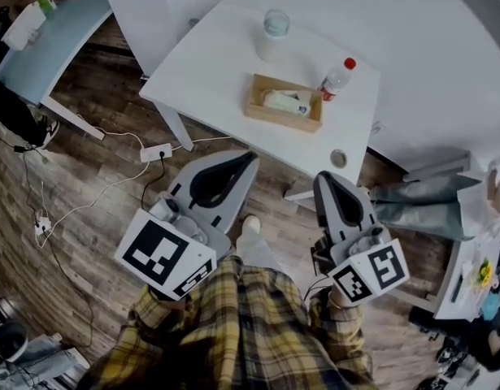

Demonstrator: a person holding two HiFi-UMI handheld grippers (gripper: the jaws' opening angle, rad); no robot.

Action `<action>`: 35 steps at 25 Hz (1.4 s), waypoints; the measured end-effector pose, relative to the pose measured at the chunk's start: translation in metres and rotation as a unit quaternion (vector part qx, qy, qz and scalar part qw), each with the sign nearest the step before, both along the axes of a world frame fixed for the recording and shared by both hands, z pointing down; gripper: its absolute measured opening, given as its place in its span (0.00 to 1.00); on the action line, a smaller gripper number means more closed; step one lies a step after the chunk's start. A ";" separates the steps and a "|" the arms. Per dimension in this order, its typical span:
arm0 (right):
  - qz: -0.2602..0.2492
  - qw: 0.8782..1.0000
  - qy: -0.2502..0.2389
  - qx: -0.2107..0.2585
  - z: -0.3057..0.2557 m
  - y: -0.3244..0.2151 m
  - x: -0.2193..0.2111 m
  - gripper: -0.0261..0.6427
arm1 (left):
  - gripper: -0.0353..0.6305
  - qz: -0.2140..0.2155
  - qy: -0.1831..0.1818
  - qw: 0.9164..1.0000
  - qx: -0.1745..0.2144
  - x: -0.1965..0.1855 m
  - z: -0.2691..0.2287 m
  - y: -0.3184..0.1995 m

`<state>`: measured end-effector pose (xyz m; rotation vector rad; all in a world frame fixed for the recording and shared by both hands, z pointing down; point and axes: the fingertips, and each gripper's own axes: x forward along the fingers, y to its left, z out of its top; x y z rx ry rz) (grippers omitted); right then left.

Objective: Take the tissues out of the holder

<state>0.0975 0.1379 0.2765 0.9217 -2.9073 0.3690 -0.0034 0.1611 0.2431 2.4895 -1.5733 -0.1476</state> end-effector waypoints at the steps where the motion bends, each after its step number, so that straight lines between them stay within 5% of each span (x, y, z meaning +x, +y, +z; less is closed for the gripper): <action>1: -0.002 1.000 0.000 0.000 0.000 -0.010 0.002 0.06 | 0.07 -0.001 0.000 1.000 0.000 0.003 0.000 -0.010; 12: -0.006 1.000 0.010 0.005 0.002 -0.098 0.026 0.06 | 0.07 -0.015 -0.002 1.000 -0.004 0.022 0.003 -0.091; 21: -0.017 1.000 0.006 -0.008 0.013 -0.146 -0.004 0.06 | 0.07 -0.014 -0.005 1.000 -0.010 0.001 0.010 -0.144; 35: 0.052 0.999 -0.003 0.001 0.001 -0.251 -0.068 0.06 | 0.07 0.066 -0.010 0.998 -0.011 -0.056 0.003 -0.260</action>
